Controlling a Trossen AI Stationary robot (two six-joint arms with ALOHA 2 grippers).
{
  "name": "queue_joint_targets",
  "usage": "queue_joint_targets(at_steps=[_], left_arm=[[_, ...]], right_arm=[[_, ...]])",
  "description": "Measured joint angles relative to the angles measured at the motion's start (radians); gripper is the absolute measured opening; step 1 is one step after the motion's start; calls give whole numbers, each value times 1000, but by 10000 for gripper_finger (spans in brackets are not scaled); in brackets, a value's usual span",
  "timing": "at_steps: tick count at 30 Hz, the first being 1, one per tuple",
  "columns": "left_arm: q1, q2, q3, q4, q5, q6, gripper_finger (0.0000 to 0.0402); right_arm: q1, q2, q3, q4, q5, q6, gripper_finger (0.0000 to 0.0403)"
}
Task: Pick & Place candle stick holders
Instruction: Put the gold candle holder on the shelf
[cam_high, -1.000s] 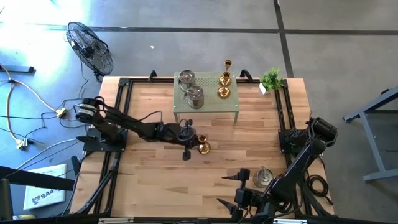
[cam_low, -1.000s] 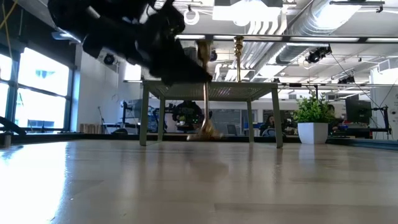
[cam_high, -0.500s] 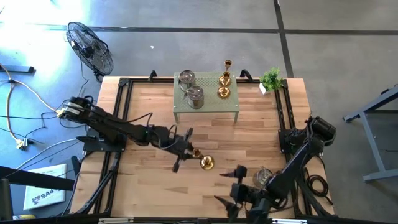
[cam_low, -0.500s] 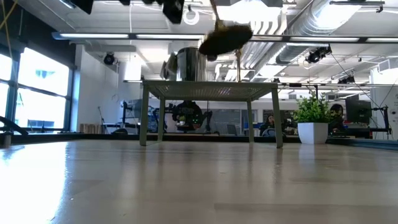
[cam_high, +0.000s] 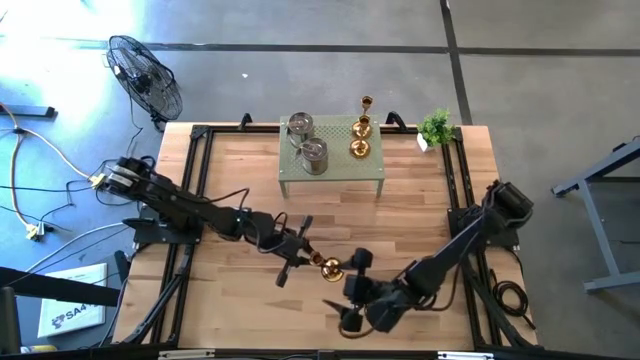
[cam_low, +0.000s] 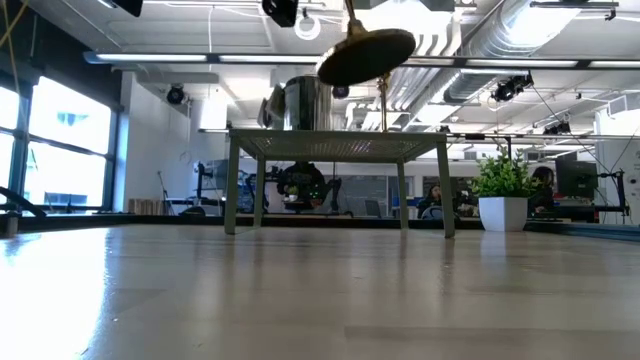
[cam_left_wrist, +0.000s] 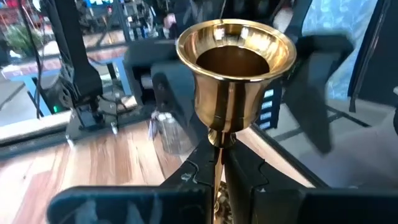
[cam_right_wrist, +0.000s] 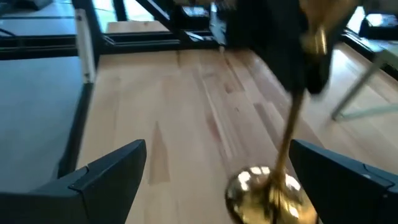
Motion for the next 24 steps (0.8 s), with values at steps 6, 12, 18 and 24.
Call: queue_joint_targets(at_steps=[6, 12, 18, 24], left_arm=[[0, 18, -1, -4, -4, -5, 8], [0, 23, -2, 11, -3, -11, 8], [0, 23, -2, 19, 1, -18, 8], [0, 23, -2, 19, 2, -18, 7]], right_arm=[[-36, 0, 0, 33, -79, -60, 389], [-44, 0, 0, 30, -88, -66, 364], [-43, 0, 0, 29, -84, -52, 320], [-13, 0, 0, 30, -148, -30, 317]])
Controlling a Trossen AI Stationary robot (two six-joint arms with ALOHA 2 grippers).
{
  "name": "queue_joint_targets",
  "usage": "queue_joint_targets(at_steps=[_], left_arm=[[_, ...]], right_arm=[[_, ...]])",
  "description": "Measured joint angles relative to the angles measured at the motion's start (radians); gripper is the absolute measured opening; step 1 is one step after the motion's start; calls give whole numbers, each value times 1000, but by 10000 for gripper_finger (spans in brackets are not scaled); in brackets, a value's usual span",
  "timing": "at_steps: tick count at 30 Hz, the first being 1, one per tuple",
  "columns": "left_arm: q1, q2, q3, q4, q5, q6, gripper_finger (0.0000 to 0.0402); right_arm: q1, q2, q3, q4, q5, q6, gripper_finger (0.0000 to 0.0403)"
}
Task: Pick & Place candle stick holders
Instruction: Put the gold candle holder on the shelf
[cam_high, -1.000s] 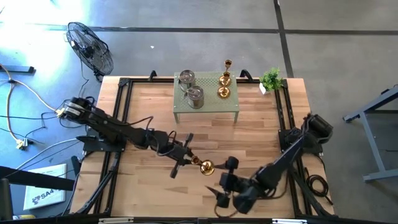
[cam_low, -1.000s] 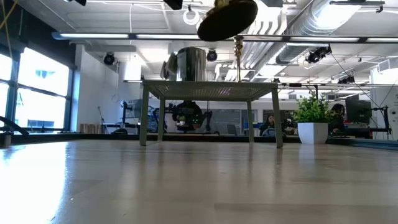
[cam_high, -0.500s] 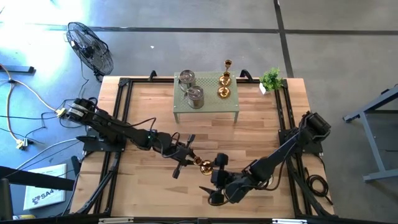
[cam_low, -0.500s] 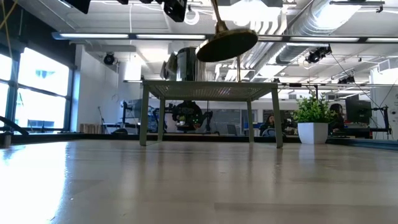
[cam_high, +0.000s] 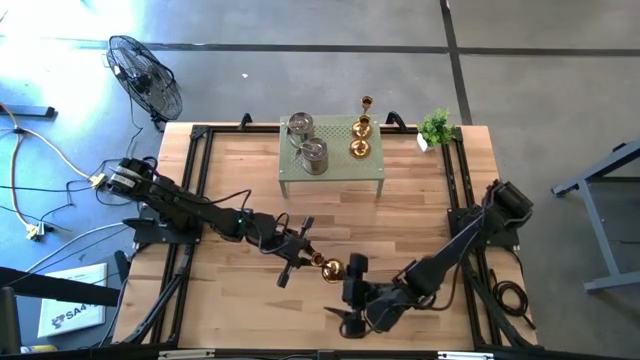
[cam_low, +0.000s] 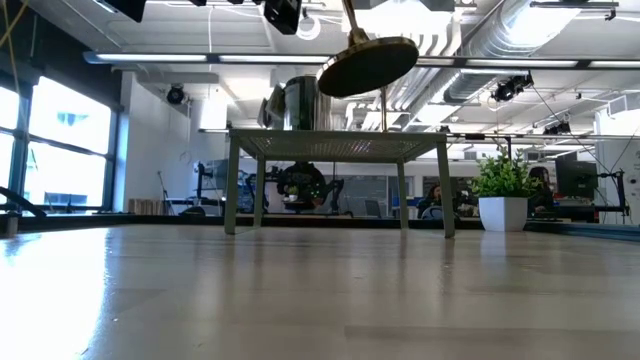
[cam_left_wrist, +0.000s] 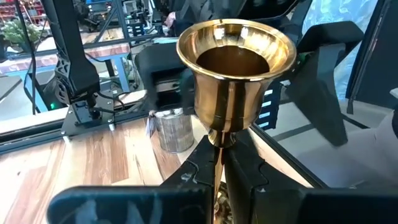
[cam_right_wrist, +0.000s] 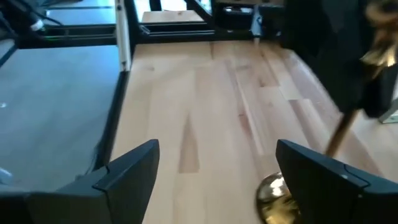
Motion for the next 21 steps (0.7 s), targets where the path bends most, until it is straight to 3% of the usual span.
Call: queue_joint_targets(at_steps=[4, 11, 21], left_arm=[[0, 0, 0, 0, 0, 0, 7], [0, 0, 0, 0, 3, 1, 7], [0, 0, 0, 3, 7, 10, 7]], right_arm=[[25, 0, 0, -1, 62, -1, 317], [27, 0, 0, -35, 291, 11, 317], [-64, 0, 0, -120, 203, 119, 317]])
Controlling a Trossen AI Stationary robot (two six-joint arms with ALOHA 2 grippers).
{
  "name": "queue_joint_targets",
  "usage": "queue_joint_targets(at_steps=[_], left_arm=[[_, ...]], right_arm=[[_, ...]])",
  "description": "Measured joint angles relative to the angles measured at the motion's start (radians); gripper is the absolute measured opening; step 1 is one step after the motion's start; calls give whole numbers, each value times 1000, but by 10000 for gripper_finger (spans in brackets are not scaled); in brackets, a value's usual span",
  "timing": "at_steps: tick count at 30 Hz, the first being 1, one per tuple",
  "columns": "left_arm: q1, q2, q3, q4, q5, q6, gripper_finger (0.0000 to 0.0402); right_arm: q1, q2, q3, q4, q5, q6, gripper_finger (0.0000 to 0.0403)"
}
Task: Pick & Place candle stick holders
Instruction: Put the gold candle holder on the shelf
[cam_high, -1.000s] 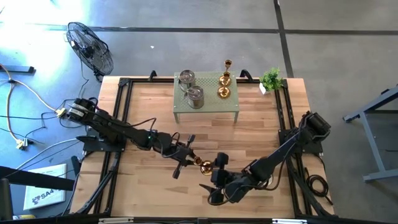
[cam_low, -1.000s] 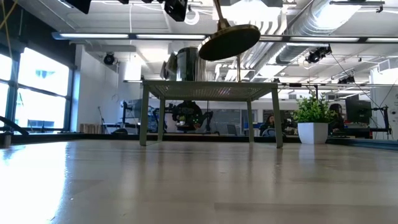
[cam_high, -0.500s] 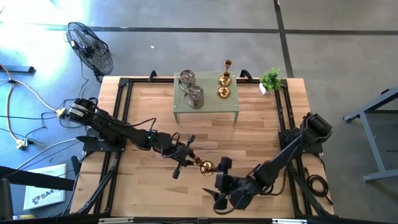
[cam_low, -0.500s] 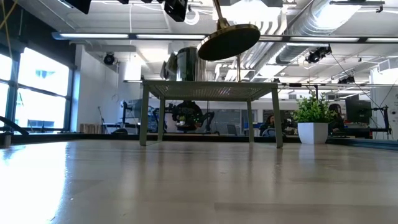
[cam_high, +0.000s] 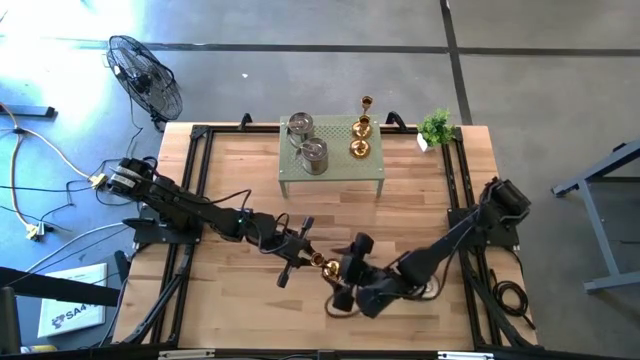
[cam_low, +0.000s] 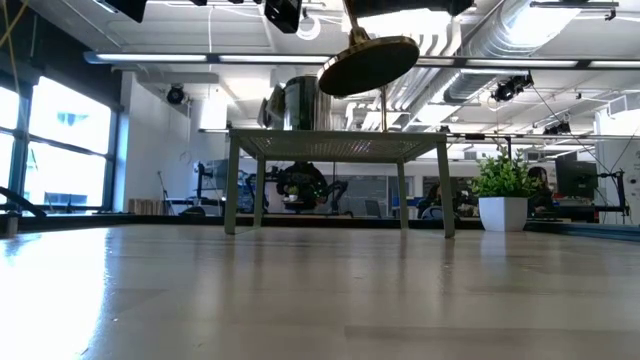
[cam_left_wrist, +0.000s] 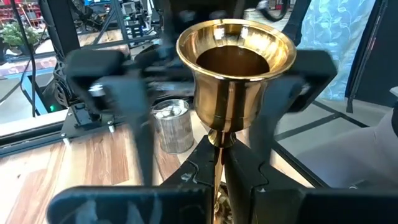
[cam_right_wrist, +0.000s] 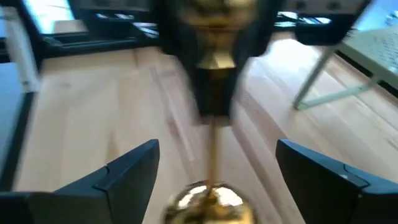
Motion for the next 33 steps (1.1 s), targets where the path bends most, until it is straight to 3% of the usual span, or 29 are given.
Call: queue_joint_targets(at_steps=[6, 10, 13, 17, 21, 26, 30, 33], left_arm=[[0, 0, 0, -2, 1, 0, 7], [0, 0, 0, -4, 1, 0, 7], [0, 0, 0, -5, 2, -1, 7], [0, 0, 1, -5, 1, -1, 9], [0, 0, 2, -5, 2, -1, 44], [0, 0, 2, -1, 0, -1, 94], [0, 0, 2, -2, -1, -1, 120], [0, 0, 2, -2, -1, -1, 142]], right_arm=[[-29, 0, 0, -16, -36, 0, 308], [-23, 0, 0, -16, -14, -12, 268], [-17, 0, 0, -16, -11, -20, 217], [-7, 0, 0, -16, -16, -35, 119], [0, 0, 0, -16, -36, -74, 18], [3, 0, 0, -17, -51, -73, 30], [4, 0, 0, -17, -52, -81, 9], [4, 0, 0, -17, -49, -81, 15]])
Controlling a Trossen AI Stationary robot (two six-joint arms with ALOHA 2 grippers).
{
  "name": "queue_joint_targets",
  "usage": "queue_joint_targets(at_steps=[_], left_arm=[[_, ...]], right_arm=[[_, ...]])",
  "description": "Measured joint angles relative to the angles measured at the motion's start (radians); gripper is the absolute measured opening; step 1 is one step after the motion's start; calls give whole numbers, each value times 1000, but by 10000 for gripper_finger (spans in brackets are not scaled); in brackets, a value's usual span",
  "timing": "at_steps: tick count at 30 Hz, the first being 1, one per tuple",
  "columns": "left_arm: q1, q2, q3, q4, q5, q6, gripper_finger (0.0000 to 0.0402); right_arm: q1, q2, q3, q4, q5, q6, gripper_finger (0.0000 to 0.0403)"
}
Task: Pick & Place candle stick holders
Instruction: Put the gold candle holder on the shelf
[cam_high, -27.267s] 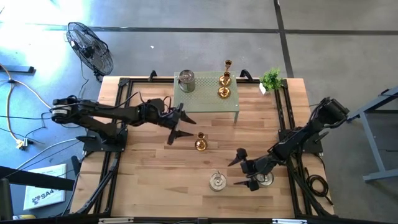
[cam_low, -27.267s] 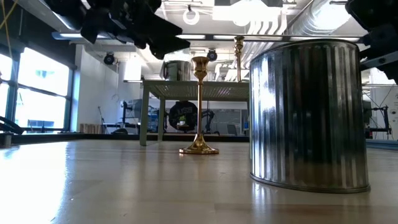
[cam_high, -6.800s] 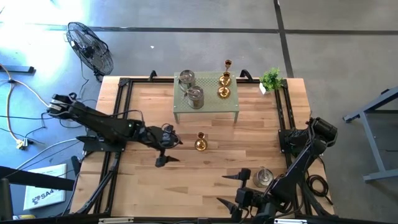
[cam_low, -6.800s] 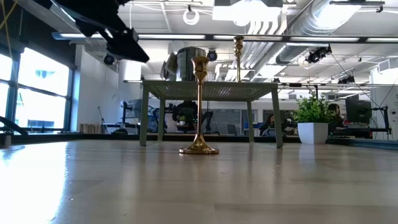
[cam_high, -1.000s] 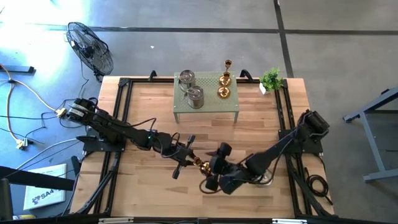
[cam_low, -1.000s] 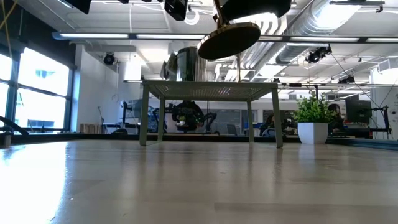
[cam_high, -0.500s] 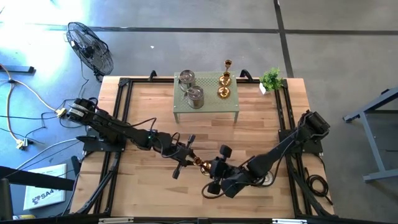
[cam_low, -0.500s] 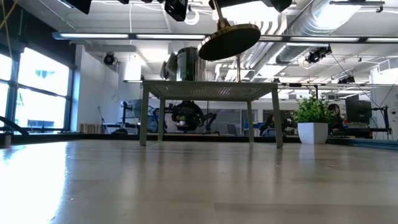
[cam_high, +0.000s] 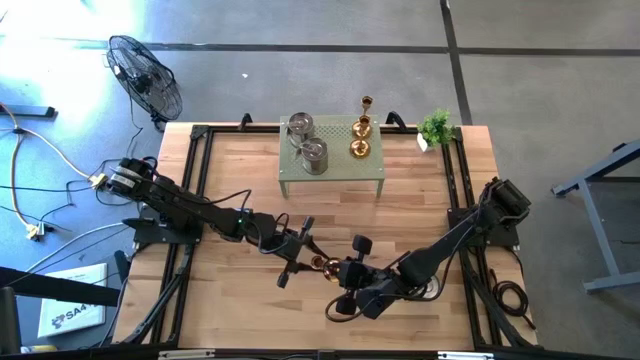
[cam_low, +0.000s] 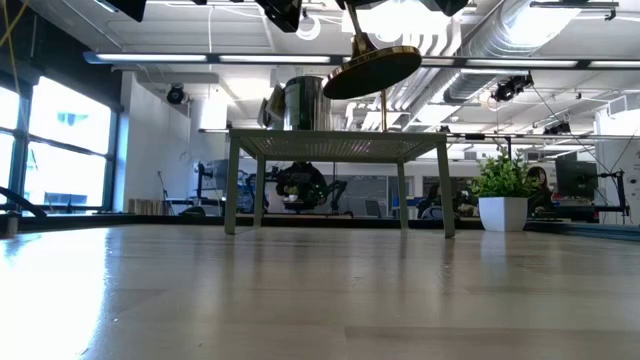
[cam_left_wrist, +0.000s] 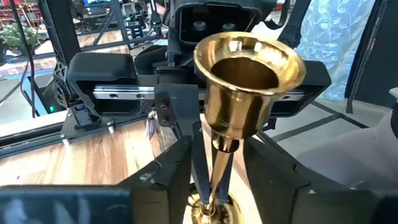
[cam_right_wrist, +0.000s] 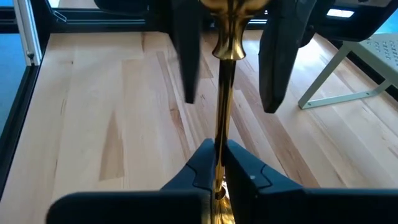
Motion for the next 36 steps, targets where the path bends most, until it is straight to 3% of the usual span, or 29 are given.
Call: queue_joint_targets(at_steps=[13, 19, 28, 36], left_arm=[[0, 0, 0, -45, -9, -59, 265], [1, 0, 0, -60, -86, -55, 270], [0, 0, 0, -121, -87, -62, 270], [0, 0, -1, -269, -60, -203, 270]], right_arm=[[41, 0, 0, 0, 55, 5, 5], [104, 0, 0, -83, 131, 99, 3], [217, -1, 0, -316, 325, 327, 3], [229, -74, 0, -557, 452, 468, 4]])
